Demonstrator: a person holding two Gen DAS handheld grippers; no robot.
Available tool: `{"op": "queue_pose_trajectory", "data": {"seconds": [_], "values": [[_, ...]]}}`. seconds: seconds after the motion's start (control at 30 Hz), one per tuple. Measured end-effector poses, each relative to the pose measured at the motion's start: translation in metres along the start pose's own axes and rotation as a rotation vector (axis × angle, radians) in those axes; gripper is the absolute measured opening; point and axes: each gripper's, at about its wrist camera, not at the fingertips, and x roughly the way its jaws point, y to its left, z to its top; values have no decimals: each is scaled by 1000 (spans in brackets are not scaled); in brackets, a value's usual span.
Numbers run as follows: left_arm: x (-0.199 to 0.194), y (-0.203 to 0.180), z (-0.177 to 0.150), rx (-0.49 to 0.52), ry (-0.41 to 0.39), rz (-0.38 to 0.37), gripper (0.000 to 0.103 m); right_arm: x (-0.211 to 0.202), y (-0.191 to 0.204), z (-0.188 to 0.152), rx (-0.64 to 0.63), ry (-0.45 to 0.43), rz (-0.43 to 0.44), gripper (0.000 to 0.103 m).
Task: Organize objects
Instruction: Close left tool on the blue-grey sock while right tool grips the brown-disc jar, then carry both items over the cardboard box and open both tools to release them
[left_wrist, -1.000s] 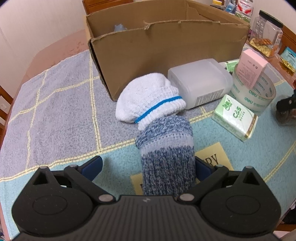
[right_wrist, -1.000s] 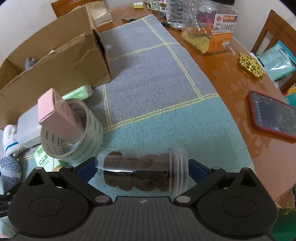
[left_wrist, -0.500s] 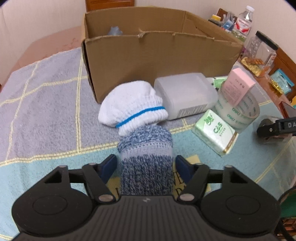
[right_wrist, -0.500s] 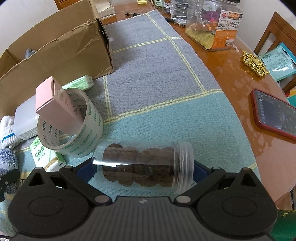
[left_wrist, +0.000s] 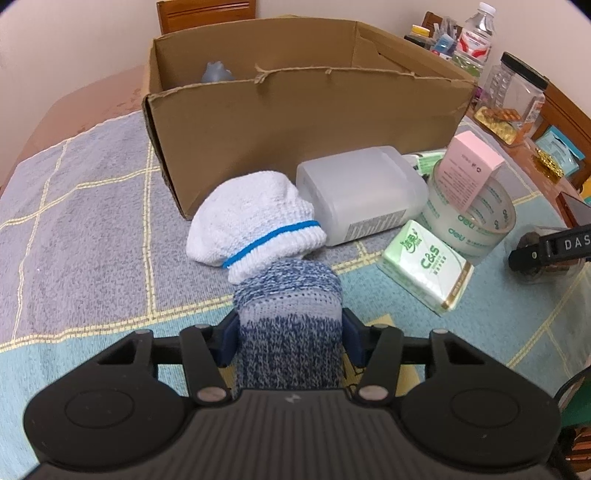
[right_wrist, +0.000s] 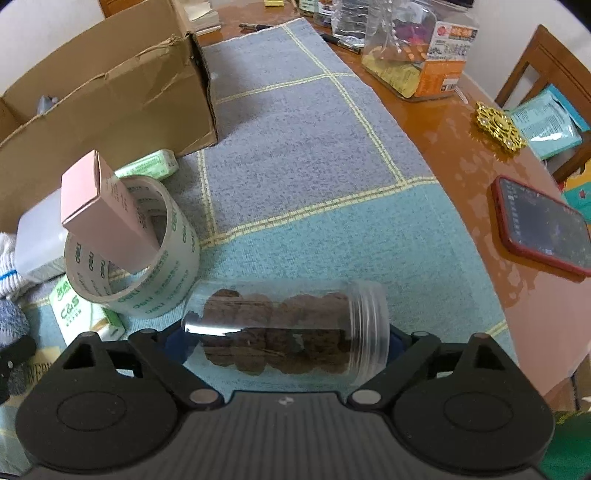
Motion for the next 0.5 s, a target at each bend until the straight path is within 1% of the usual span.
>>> {"op": "queue_pose_trajectory", "data": {"seconds": [0.13,0.27,0.5], "values": [[-4,6,2,24,7,-25,53,-2,-1,1,-29,15,-4,96],[-8,6,9,63,10,-47,53,-11,-4,3,-62,21,13,96],[-36,10,25,129,21,-95,53,-35,-5,13,-140,18,49,96]]}}
